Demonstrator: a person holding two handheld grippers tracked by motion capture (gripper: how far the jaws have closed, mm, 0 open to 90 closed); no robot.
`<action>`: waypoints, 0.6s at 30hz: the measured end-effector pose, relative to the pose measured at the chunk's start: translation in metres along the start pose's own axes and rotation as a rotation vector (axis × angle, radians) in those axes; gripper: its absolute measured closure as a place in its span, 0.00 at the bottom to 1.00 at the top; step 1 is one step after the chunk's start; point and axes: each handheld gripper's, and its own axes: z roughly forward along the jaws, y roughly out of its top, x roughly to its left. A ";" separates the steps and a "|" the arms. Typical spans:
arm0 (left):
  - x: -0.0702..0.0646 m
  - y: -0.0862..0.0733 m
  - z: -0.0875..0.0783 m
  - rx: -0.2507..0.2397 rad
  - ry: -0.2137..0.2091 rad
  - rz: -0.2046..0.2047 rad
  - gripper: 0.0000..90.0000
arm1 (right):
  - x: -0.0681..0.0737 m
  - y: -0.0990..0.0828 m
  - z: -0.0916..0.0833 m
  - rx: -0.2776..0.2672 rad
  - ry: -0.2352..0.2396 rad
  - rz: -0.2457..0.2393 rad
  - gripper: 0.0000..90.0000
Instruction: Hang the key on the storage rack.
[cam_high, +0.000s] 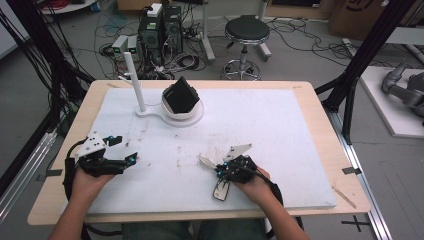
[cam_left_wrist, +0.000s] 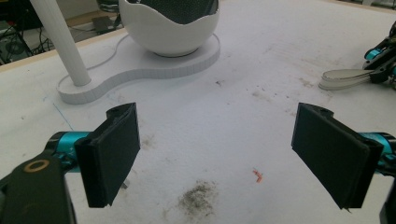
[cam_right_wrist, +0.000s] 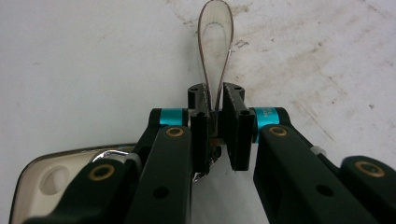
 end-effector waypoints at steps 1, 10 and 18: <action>0.000 0.000 0.000 0.000 0.000 0.001 0.17 | 0.001 0.001 0.000 0.004 -0.007 -0.008 0.92; 0.000 0.000 -0.001 -0.005 0.003 -0.007 0.17 | 0.000 0.030 -0.024 -0.140 -0.058 -0.019 0.93; -0.001 0.001 -0.001 -0.006 0.002 -0.005 0.17 | -0.009 0.062 -0.039 -0.245 -0.104 -0.008 0.93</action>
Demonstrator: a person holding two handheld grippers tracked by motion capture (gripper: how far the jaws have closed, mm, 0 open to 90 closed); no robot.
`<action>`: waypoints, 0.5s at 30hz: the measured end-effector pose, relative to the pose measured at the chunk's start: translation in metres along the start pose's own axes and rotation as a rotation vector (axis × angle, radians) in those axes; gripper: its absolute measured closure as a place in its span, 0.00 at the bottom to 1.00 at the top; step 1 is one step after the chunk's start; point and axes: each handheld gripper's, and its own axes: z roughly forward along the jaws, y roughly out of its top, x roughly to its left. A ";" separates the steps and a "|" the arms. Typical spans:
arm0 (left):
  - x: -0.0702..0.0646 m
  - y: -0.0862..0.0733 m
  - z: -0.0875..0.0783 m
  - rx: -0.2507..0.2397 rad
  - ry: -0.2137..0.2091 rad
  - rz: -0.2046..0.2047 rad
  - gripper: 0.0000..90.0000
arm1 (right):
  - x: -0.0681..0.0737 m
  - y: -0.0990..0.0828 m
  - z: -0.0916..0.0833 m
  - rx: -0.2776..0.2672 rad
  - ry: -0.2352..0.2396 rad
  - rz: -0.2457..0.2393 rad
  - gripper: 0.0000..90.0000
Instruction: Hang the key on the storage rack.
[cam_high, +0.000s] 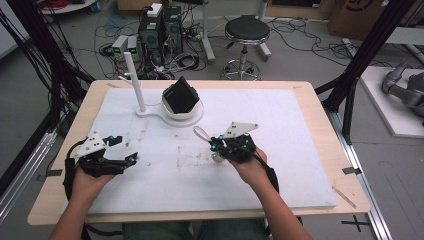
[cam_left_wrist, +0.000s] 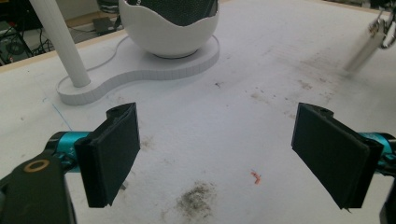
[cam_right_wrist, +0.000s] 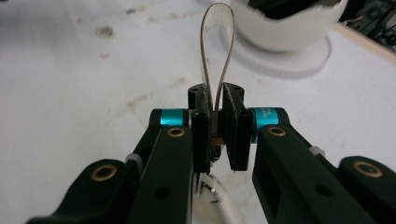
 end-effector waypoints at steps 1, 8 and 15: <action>0.000 0.000 0.000 -0.001 0.000 0.000 0.17 | -0.001 0.005 0.000 -0.011 -0.007 0.002 0.93; 0.001 -0.001 -0.002 -0.004 0.003 -0.004 0.17 | -0.009 0.042 0.001 -0.065 -0.040 -0.018 0.93; 0.001 -0.001 -0.004 -0.008 0.003 -0.003 0.17 | -0.009 0.073 0.004 -0.095 -0.059 -0.064 0.93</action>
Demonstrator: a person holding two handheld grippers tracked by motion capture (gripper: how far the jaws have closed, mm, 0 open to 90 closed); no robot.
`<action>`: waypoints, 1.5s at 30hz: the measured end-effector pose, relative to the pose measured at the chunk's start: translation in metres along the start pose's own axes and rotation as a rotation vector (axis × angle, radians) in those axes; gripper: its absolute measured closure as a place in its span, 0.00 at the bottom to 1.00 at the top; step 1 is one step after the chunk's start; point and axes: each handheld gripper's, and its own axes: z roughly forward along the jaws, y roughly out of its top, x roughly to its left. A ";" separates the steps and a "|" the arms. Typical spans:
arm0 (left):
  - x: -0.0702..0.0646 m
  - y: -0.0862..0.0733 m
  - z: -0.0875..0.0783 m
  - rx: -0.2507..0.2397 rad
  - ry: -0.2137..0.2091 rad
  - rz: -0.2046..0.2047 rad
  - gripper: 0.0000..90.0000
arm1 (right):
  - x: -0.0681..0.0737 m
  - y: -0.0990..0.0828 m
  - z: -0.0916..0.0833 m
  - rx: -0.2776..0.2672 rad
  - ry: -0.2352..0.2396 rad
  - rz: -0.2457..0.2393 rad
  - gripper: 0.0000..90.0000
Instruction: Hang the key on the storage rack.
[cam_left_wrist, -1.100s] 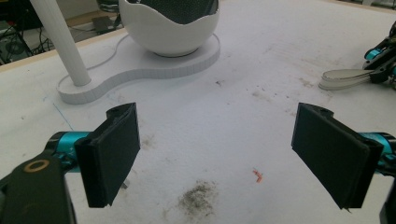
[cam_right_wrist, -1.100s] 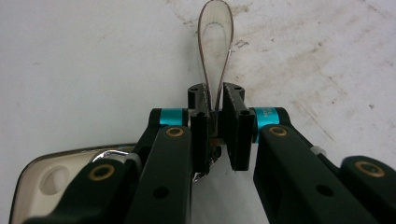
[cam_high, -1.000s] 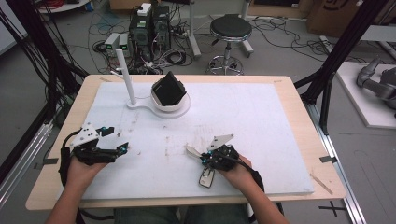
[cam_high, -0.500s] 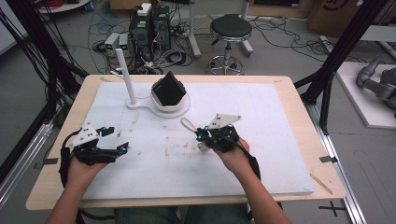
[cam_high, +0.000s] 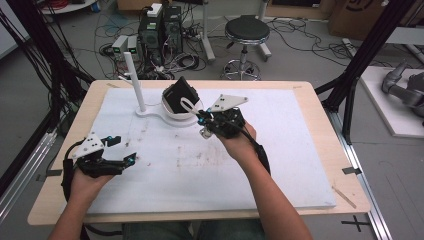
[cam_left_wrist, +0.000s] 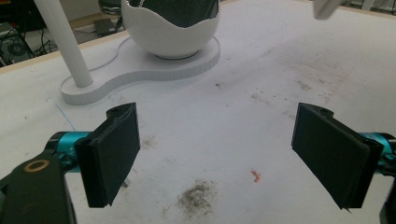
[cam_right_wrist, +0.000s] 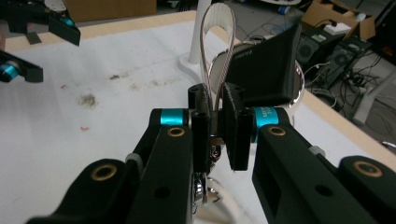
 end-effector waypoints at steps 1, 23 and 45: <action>0.000 0.000 0.000 -0.001 0.002 0.000 0.17 | 0.000 0.002 0.001 -0.003 0.000 0.001 0.93; -0.001 -0.002 -0.004 -0.001 0.008 -0.004 0.17 | -0.001 0.030 0.020 -0.039 -0.010 -0.017 0.93; 0.002 -0.006 -0.021 -0.020 0.028 -0.015 0.17 | 0.023 0.120 0.126 -0.029 0.007 -0.125 0.93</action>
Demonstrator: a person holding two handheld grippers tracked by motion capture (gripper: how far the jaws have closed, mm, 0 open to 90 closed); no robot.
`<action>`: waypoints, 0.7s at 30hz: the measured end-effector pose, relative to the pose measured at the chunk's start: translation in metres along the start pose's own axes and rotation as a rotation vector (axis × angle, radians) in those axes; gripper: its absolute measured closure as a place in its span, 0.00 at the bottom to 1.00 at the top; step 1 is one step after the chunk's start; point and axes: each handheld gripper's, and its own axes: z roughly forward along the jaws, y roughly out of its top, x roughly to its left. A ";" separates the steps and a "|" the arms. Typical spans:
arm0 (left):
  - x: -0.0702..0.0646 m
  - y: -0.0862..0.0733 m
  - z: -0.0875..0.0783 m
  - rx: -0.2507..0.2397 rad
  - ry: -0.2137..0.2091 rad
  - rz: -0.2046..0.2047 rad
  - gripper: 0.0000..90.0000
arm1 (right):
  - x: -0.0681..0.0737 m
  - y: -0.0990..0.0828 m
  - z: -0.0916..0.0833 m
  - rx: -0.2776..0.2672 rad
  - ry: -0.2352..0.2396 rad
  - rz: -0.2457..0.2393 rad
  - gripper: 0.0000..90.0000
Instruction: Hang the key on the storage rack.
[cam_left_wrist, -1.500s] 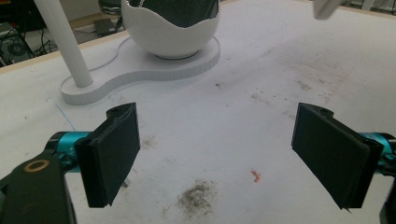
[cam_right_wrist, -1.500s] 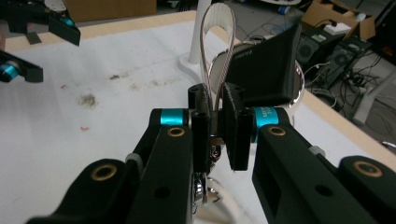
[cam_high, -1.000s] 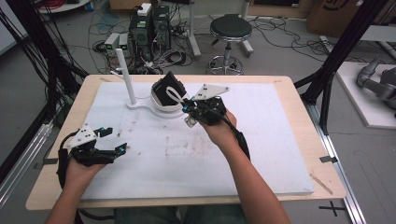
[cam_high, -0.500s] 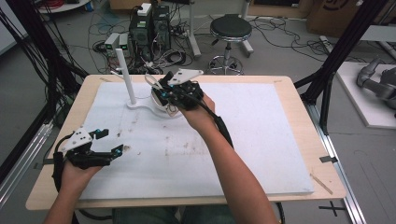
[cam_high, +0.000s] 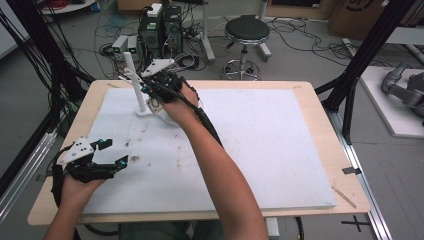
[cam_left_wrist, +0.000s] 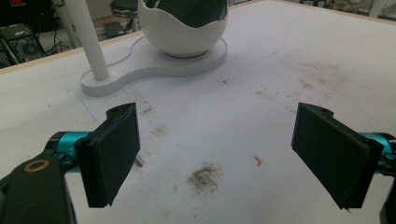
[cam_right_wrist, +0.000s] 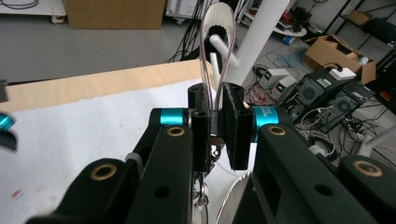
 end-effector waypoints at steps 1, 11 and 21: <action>0.000 0.000 0.000 0.000 -0.001 0.000 0.17 | 0.000 0.003 0.003 0.003 -0.002 -0.004 0.93; 0.002 0.000 -0.003 -0.008 0.002 -0.008 0.17 | 0.006 0.011 0.028 0.027 -0.021 -0.021 0.93; 0.001 0.000 -0.002 -0.004 -0.005 -0.004 0.17 | 0.002 0.001 0.041 0.087 -0.047 0.006 0.91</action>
